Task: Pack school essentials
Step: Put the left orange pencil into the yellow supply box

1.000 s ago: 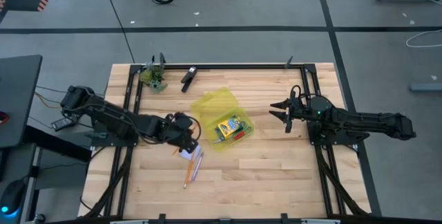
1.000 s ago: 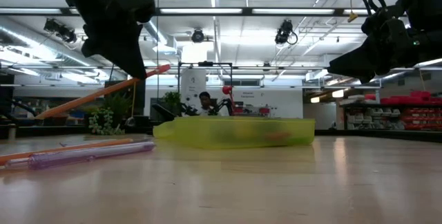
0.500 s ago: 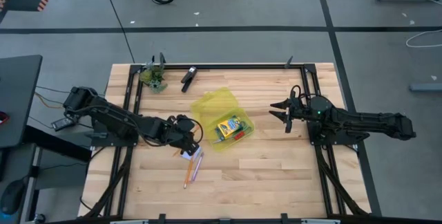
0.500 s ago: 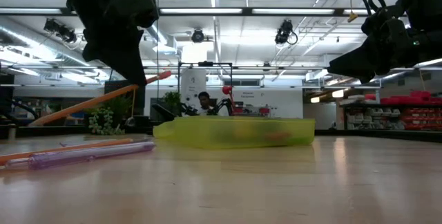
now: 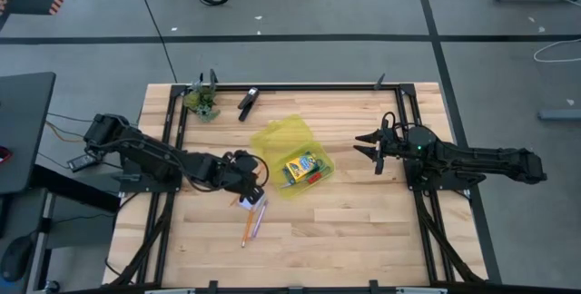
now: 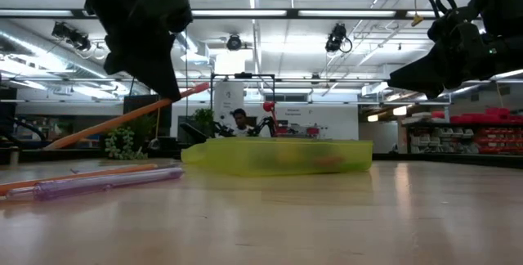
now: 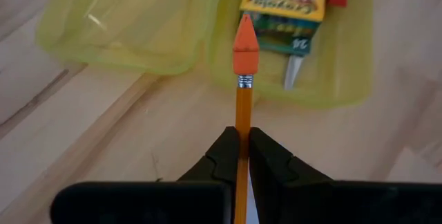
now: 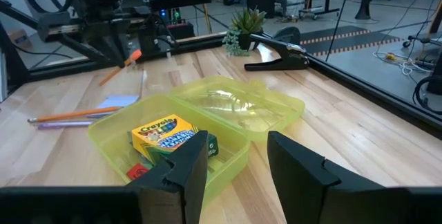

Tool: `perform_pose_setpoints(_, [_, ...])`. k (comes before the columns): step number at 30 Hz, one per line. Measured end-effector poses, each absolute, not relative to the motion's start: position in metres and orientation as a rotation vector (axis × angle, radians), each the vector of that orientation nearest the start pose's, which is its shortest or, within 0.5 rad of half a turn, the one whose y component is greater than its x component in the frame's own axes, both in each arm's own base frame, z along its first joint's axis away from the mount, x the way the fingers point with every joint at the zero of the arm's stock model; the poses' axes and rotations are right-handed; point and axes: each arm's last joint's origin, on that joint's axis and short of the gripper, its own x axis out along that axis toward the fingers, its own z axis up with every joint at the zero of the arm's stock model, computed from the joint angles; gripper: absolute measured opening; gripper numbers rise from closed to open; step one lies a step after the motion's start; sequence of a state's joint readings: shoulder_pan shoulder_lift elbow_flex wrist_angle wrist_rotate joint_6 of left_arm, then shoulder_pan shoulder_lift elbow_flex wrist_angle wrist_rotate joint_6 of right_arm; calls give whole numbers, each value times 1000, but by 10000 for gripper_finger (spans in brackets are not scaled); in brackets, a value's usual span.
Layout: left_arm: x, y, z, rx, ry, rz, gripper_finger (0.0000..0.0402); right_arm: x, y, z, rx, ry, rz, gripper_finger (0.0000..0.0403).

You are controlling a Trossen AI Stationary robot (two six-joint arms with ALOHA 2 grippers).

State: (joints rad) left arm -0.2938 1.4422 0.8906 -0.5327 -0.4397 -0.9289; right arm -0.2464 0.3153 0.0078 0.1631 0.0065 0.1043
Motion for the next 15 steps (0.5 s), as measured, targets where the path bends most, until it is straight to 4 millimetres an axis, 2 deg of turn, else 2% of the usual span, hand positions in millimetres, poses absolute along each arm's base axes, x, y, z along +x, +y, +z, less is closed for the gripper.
perform_pose_setpoints(15, [276, -50, 210, -500, 794, 506, 26, 113, -29, 154, 121, 131, -260, 157])
